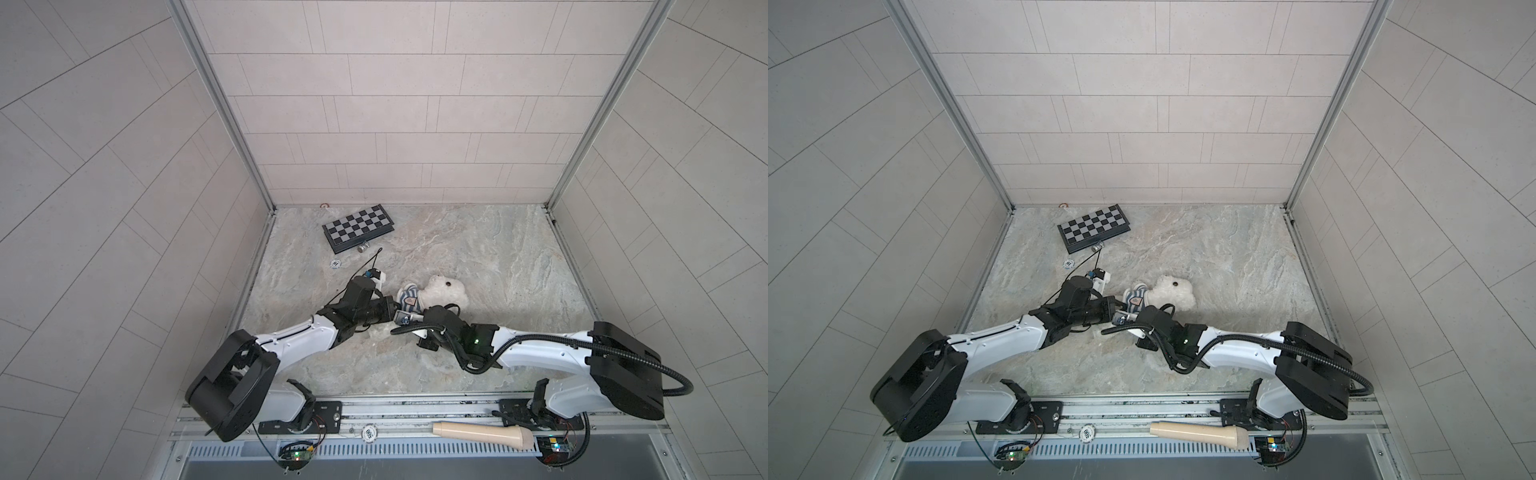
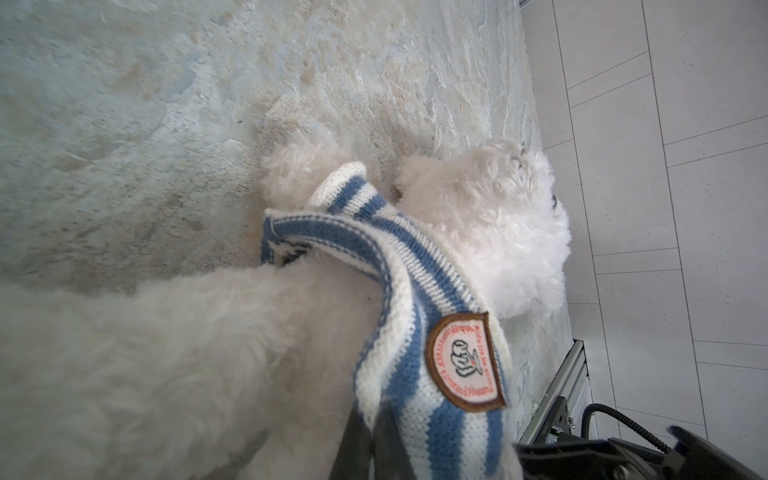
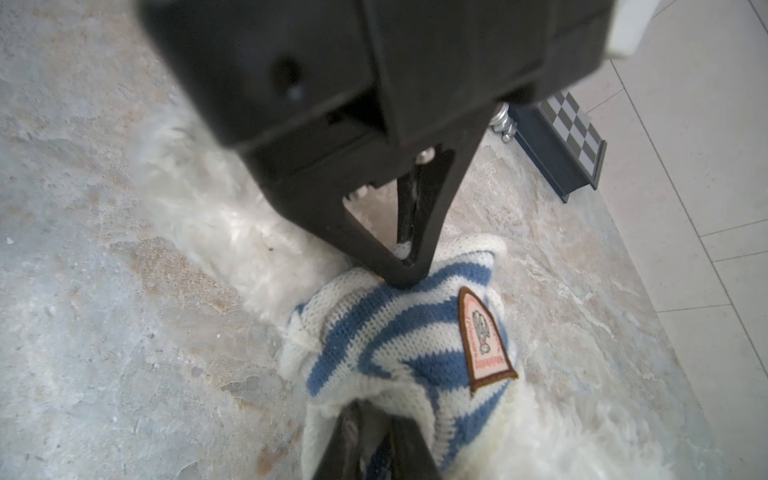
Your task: Dress the teddy bear
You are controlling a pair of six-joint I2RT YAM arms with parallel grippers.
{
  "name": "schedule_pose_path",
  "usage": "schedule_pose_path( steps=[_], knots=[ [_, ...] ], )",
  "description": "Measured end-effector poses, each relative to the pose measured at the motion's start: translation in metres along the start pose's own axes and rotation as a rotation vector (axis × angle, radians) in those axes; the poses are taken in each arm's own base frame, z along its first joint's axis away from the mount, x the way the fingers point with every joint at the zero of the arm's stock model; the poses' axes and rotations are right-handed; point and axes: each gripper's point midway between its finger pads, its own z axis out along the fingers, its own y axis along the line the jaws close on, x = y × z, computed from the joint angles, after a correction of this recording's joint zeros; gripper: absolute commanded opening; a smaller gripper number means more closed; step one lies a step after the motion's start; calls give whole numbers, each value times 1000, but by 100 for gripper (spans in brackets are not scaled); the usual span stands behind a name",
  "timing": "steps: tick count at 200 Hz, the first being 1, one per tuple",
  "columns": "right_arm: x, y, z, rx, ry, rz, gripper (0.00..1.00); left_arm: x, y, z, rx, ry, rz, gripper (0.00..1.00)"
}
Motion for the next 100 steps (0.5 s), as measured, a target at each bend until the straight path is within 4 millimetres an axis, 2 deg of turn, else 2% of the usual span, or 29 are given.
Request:
schedule_pose_path(
  steps=[46, 100],
  knots=[
    [6, -10, 9, 32, 18, -8, 29, 0, 2, 3, 2, 3, -8, 0],
    [11, -44, 23, 93, -10, 95, 30, -8, 7, 7, 0, 2, -12, 0]
  ],
)
